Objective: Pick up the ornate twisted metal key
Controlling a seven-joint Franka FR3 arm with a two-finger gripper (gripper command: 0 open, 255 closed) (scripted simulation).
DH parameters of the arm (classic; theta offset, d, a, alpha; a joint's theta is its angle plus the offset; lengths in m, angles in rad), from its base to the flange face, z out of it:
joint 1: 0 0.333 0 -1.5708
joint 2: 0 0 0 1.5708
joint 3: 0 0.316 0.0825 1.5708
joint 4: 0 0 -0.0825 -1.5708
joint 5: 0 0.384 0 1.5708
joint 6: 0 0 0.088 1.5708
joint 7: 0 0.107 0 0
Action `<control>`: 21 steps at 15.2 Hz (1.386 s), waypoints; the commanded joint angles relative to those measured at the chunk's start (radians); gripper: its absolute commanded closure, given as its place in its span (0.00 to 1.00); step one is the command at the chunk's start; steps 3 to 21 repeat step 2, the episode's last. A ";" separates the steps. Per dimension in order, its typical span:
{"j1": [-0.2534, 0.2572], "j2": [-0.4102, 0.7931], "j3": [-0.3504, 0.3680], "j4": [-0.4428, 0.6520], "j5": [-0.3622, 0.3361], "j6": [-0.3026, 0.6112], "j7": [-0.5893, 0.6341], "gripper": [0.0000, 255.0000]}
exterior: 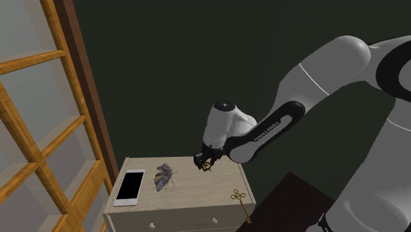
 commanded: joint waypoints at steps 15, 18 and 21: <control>-0.003 -0.014 0.004 0.001 0.019 -0.013 -0.016 1.00; -0.003 -0.014 0.004 0.001 0.019 -0.013 -0.016 1.00; -0.003 -0.014 0.004 0.001 0.019 -0.013 -0.016 1.00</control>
